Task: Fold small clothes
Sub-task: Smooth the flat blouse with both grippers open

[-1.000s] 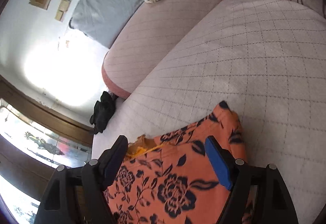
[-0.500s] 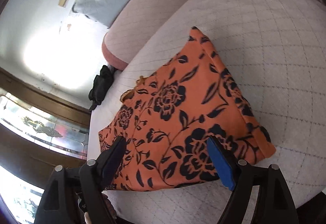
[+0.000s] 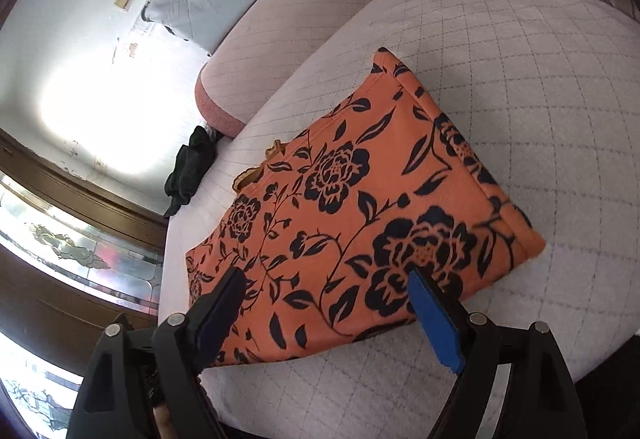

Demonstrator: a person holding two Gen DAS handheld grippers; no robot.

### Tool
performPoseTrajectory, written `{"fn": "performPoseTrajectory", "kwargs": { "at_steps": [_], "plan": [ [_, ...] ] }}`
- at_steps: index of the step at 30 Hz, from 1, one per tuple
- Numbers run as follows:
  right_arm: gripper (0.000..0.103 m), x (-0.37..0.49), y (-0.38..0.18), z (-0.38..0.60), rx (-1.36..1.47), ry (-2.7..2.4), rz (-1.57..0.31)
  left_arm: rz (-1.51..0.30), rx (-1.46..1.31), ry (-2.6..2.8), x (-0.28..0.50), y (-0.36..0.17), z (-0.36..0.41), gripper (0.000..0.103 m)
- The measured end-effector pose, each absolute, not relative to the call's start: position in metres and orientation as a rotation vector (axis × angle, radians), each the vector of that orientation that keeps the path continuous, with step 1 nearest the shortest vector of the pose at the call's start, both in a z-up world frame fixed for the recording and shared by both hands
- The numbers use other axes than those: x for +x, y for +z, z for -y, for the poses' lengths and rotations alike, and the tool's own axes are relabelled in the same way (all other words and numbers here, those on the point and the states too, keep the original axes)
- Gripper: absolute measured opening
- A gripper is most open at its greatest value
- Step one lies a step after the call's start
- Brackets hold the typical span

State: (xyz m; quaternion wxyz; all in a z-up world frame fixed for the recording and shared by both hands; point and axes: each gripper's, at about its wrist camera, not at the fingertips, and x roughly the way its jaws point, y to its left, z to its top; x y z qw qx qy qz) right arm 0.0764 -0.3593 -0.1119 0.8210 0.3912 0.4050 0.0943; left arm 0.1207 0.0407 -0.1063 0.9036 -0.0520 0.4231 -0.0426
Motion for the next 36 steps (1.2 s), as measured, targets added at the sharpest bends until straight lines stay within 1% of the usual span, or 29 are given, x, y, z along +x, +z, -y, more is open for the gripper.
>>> {"fn": "performPoseTrajectory", "kwargs": {
  "at_steps": [6, 11, 14, 20, 28, 36],
  "plan": [
    [0.085, 0.055, -0.142, 0.361, 0.909, 0.139, -0.913, -0.865, -0.111, -0.083, 0.119, -0.106, -0.041, 0.088],
    [0.085, 0.059, -0.157, 0.393, 1.037, 0.056, -0.868, -0.855, -0.104, -0.071, 0.118, -0.106, -0.039, 0.088],
    [0.085, 0.067, -0.158, 0.404, 1.061, 0.044, -0.851, -0.844, -0.124, -0.067, 0.117, -0.103, -0.041, 0.088],
    [0.086, 0.084, -0.159, 0.412, 1.08, 0.024, -0.813, -0.747, -0.145, -0.096, 0.104, -0.081, -0.036, 0.088],
    [0.086, 0.094, -0.162, 0.409, 1.055, 0.048, -0.789, -0.912, -0.064, -0.031, 0.113, -0.099, -0.006, 0.088],
    [0.086, 0.094, -0.164, 0.41, 1.047, 0.088, -0.78, -0.921, -0.03, -0.009, 0.109, -0.093, 0.008, 0.088]
  ]
}}
